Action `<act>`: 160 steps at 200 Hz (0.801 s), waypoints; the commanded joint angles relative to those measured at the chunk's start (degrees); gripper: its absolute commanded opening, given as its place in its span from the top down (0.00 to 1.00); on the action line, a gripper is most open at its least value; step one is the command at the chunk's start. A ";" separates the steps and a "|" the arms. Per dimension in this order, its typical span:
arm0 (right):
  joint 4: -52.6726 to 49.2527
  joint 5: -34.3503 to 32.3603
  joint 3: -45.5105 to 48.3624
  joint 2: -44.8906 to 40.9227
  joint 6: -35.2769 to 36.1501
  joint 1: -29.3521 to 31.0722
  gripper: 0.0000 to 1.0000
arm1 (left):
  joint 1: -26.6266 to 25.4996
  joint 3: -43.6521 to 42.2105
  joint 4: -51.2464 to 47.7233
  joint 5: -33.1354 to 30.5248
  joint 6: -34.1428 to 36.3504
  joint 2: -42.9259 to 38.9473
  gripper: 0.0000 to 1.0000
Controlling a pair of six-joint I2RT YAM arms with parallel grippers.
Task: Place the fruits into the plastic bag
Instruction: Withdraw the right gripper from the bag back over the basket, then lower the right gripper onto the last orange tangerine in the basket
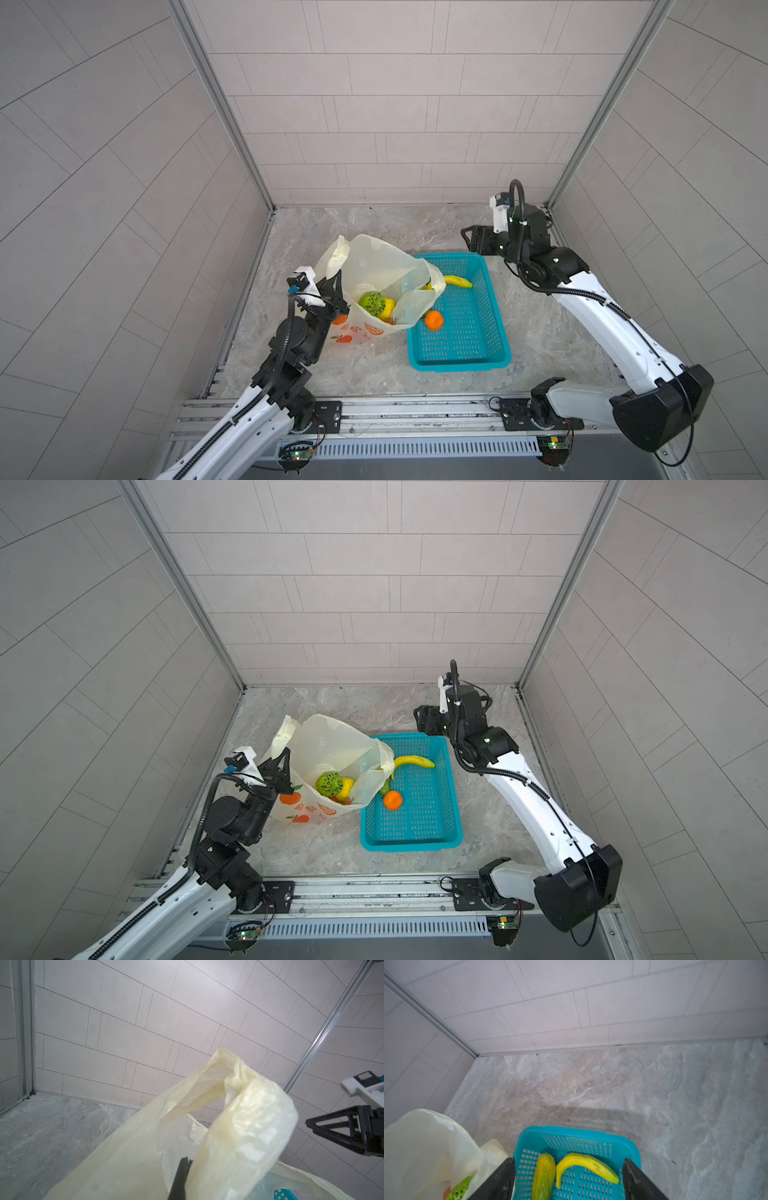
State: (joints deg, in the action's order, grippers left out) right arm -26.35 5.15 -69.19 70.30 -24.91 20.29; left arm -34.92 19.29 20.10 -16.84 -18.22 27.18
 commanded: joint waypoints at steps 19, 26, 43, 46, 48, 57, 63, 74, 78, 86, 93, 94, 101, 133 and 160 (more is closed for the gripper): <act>-0.20 4.68 12.52 1.42 -0.50 5.20 0.26 | -0.24 -0.51 2.87 0.08 -0.10 1.37 1.00; -0.82 5.59 13.36 2.67 1.57 7.50 0.25 | -0.29 -0.41 2.88 0.23 -0.06 1.62 1.00; -4.45 7.15 12.68 6.89 6.96 13.44 0.24 | -0.33 -0.40 2.84 0.32 -0.35 1.50 1.00; -4.88 7.69 12.44 7.68 8.03 14.35 0.24 | -0.31 -0.47 2.70 0.33 -0.41 1.52 1.00; -5.25 8.06 12.24 8.19 8.78 14.95 0.24 | -0.32 -0.43 2.70 0.32 -0.44 1.44 1.00; -7.41 8.06 10.58 10.44 11.08 17.08 0.23 | -0.30 -0.45 2.43 0.23 -0.42 1.36 1.00; -8.89 8.22 9.36 12.06 13.03 17.93 0.22 | -0.26 -0.46 2.27 0.20 -0.42 1.30 1.00; -11.17 8.68 7.19 15.08 14.18 18.47 0.22 | -0.39 -0.49 2.19 0.10 -0.41 1.30 1.00; -11.99 8.90 6.38 16.24 14.51 18.47 0.22 | -0.33 -0.51 2.21 0.00 -0.42 1.34 1.00; -13.15 8.40 5.15 18.36 14.57 18.59 0.22 | -0.30 -0.47 2.17 0.07 -0.42 1.34 1.00; -13.48 8.02 4.54 19.90 14.59 18.60 0.22 | -0.27 -0.48 2.21 0.14 -0.54 1.27 1.00; -13.52 7.99 4.48 20.15 14.65 18.58 0.22 | -0.34 -0.44 2.18 0.14 -0.52 1.24 1.00; -13.36 7.95 4.20 21.33 14.92 18.69 0.22 | -0.28 -0.48 2.20 0.09 -0.65 1.20 1.00; -13.63 8.19 2.77 25.48 16.18 19.59 0.27 | -0.26 -0.30 1.52 -0.10 -0.43 0.82 1.00; -14.59 8.68 1.70 28.64 17.32 20.38 0.30 | -0.30 -0.21 1.39 -0.20 -0.41 0.95 1.00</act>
State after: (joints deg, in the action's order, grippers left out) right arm -38.11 13.45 -65.91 97.06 -9.96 39.88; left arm -34.92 19.22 21.02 -16.78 -18.55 28.49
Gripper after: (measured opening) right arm 0.708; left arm 0.056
